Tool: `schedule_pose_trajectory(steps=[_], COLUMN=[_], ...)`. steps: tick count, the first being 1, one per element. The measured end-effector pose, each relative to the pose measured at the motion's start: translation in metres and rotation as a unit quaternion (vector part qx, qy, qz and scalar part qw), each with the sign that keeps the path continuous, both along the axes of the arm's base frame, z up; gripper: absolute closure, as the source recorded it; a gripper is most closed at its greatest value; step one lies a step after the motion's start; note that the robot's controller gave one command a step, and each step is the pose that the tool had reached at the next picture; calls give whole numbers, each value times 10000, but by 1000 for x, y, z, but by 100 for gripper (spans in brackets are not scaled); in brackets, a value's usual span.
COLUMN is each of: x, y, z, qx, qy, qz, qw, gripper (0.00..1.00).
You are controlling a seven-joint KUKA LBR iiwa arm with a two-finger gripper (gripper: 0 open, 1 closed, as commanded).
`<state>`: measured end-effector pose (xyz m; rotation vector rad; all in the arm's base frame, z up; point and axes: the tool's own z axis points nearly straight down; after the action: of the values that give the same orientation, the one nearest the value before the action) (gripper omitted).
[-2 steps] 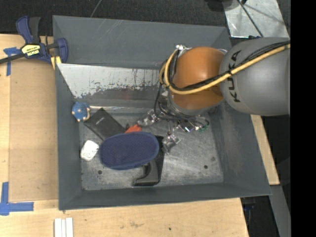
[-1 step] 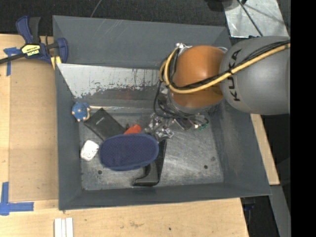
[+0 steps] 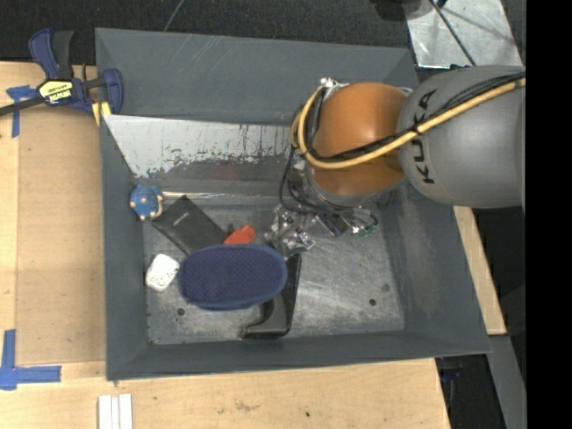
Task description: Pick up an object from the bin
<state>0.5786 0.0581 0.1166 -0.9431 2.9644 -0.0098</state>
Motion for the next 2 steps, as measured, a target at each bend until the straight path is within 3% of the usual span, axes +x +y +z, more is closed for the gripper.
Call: schedule_pose_trajectory(steps=[1,2], x=[-3,0], y=[0,0], z=[-4,0], qx=[-2,3], qy=[63,7], qz=[-4,-5], qw=[10000,10000], gripper=[0,100])
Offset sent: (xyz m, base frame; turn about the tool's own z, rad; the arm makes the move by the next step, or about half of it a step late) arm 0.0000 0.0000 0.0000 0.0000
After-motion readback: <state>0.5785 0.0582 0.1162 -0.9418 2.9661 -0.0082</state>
